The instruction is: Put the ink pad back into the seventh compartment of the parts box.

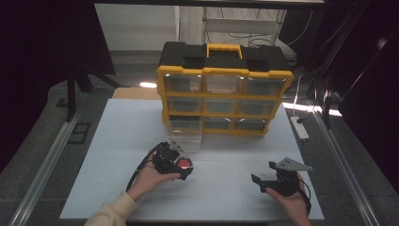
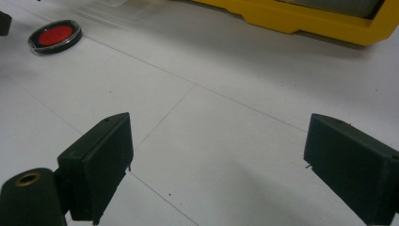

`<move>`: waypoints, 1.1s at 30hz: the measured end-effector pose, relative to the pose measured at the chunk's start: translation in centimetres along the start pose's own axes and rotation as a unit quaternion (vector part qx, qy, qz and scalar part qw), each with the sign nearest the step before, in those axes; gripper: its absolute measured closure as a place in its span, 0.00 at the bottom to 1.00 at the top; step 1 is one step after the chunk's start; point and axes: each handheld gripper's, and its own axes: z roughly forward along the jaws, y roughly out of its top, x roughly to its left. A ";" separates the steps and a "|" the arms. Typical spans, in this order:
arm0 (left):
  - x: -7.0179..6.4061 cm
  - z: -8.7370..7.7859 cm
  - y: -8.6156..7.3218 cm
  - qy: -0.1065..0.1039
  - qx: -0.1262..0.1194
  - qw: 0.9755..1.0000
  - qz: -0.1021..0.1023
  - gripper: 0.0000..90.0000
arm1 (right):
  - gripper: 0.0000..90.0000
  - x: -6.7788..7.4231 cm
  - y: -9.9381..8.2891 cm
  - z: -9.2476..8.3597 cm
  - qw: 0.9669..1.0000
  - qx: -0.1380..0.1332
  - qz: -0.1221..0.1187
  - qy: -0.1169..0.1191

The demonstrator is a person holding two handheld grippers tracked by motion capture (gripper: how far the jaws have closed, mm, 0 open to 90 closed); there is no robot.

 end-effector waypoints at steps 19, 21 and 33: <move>-0.1 2.9 0.3 0.011 0.056 0.998 0.009 0.05 | 0.10 0.0 0.0 0.1 1.000 0.002 0.002 -0.002; -0.1 2.9 0.3 0.011 0.058 0.998 0.011 0.05 | 0.10 0.0 0.0 0.1 1.000 0.002 0.002 -0.002; 0.0 2.5 0.1 0.023 0.052 0.998 0.023 0.30 | 0.10 0.0 0.0 0.0 1.000 0.001 0.001 -0.005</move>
